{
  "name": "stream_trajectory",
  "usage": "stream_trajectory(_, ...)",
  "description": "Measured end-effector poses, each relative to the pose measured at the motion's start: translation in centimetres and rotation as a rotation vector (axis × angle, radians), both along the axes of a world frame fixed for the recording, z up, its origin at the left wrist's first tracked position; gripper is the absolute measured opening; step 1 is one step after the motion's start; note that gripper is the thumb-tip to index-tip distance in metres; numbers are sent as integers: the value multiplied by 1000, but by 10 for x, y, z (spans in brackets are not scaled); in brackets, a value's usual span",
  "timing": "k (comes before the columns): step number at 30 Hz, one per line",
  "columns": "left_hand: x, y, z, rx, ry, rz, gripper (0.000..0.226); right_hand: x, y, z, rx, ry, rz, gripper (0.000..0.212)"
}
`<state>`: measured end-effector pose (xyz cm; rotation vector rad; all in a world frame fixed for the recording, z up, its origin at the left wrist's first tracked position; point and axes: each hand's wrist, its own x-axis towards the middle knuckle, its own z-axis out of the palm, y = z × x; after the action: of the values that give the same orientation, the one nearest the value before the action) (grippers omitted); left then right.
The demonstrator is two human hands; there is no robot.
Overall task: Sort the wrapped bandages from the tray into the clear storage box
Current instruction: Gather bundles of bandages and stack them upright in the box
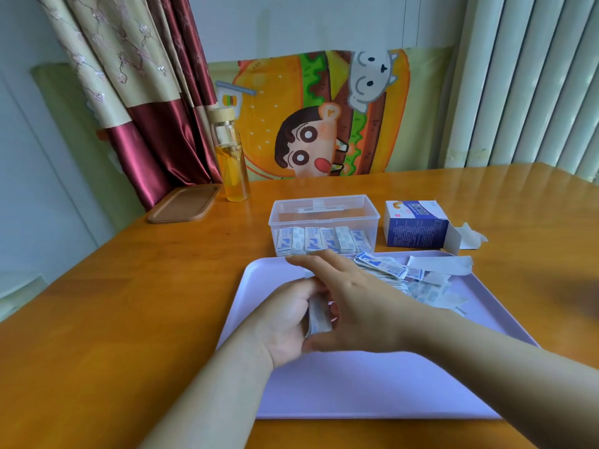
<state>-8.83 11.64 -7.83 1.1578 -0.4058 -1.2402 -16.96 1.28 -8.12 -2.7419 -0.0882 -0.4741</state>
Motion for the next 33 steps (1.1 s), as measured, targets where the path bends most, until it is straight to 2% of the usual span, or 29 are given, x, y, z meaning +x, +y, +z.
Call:
stream_trajectory(5, 4, 3, 0, -55, -179, -24, 18, 0, -10, 13, 57, -11, -4, 93)
stream_trajectory(7, 10, 5, 3, -34, -186, -37, 17, 1, -14, 24, 193, -7, 6, 86)
stream_trajectory(9, 18, 5, 7, 6, -202, -36, 13, 5, -25, 36, 339, -29, -26, 61)
stream_trajectory(11, 29, 3, 11, 14, -231, -37, 11, 12, -35, 48, 399, -36, -70, 29)
stream_trajectory(13, 40, -4, 18, -6, -283, -44, 18, 22, -44, 56, 450, -42, -86, 11)
stream_trajectory(18, 59, -27, 43, -41, -490, 17, 13, 48, -55, 82, 475, -119, -94, 14)
stream_trajectory(22, 80, -47, 60, 15, -887, 172, 18, 73, -81, 99, 510, -249, -221, 17)
stream_trajectory(25, 97, -68, 69, 77, -1132, 236, 21, 92, -97, 104, 683, -249, -251, 14)
stream_trajectory(28, 106, -92, 70, 102, -1147, 215, 21, 106, -109, 98, 861, -230, -285, 11)
stream_trajectory(30, 113, -105, 67, 150, -1141, 124, 23, 114, -120, 92, 813, -215, -366, 17)
stream_trajectory(33, 131, -116, 64, 303, -1329, -13, 28, 122, -137, 84, 634, -96, -480, 29)
